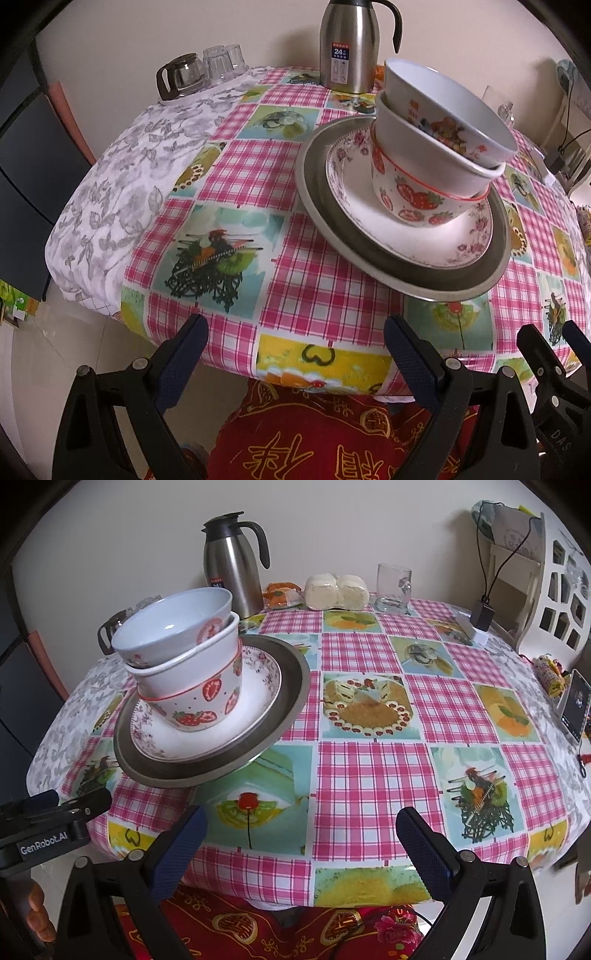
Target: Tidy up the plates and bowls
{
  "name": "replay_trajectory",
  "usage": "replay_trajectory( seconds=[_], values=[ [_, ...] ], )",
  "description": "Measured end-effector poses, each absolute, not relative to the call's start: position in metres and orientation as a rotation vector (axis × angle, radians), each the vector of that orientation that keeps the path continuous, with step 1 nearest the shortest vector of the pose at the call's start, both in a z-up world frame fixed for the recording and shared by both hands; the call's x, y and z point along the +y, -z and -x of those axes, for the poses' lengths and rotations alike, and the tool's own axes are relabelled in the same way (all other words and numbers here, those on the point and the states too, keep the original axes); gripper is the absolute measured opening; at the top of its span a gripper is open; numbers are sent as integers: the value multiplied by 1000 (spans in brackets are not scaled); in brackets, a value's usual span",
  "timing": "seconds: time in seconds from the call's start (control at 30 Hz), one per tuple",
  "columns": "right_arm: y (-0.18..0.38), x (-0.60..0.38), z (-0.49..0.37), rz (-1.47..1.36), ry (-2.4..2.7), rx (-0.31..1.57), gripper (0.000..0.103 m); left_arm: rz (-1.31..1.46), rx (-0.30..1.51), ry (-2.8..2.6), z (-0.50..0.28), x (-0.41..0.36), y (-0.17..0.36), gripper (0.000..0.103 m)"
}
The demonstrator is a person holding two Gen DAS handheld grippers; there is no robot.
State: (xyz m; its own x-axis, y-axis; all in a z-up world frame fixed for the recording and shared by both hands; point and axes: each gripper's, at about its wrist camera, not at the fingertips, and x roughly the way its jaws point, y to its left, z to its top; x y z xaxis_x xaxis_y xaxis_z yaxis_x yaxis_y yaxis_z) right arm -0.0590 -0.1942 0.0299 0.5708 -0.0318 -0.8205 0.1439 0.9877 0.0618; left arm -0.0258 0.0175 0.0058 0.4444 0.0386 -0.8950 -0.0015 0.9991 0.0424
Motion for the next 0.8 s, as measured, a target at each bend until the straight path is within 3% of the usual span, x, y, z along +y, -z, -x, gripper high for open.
replay_trajectory(
  seconds=[0.8],
  values=[
    [-30, -201, 63, -148, 112, 959, 103, -54, 1132, -29, 27, 14, 1, 96]
  ],
)
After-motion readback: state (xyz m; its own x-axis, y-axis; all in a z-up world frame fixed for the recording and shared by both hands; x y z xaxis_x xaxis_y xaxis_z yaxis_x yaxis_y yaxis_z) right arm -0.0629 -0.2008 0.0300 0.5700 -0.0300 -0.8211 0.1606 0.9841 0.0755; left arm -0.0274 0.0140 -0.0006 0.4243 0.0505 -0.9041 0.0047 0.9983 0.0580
